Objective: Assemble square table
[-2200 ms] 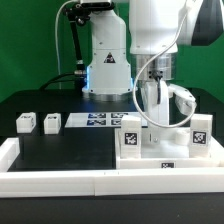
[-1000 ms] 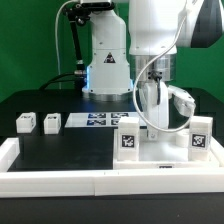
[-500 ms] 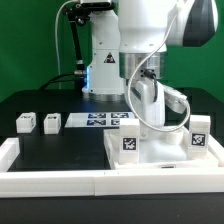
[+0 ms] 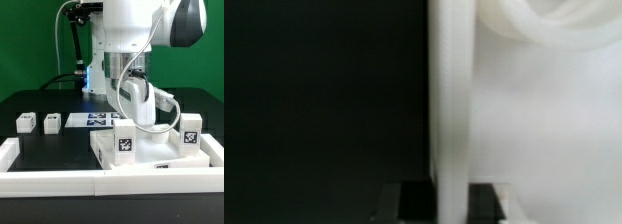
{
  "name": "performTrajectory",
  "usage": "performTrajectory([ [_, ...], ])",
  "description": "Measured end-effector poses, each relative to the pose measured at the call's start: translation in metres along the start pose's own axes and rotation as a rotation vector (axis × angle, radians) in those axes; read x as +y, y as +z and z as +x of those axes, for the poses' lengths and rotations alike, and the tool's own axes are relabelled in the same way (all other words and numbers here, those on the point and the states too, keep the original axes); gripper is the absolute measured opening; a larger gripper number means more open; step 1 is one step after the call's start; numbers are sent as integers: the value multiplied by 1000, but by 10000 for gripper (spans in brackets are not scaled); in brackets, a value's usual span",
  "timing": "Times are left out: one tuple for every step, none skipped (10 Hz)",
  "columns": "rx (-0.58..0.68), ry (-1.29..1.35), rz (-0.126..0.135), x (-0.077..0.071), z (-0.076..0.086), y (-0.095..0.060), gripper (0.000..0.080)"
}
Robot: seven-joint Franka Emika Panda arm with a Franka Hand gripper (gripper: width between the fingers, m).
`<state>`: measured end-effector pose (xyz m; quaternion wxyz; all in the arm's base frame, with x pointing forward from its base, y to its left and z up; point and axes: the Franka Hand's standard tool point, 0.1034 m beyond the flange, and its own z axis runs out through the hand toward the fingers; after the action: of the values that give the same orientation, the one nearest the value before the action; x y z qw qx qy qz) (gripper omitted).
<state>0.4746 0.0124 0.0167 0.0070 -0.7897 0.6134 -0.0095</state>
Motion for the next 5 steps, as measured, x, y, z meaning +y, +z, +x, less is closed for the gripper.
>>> performTrajectory([
  [-1,-4,-2,0,0,0,60],
  [-22,-61,-30,1,-2,1,60],
  [-39,-151,-56,4,1,0,60],
  [-40,-254,-57,7,12,-1,60],
  [-40,-344,-54,8,21,-2,60],
])
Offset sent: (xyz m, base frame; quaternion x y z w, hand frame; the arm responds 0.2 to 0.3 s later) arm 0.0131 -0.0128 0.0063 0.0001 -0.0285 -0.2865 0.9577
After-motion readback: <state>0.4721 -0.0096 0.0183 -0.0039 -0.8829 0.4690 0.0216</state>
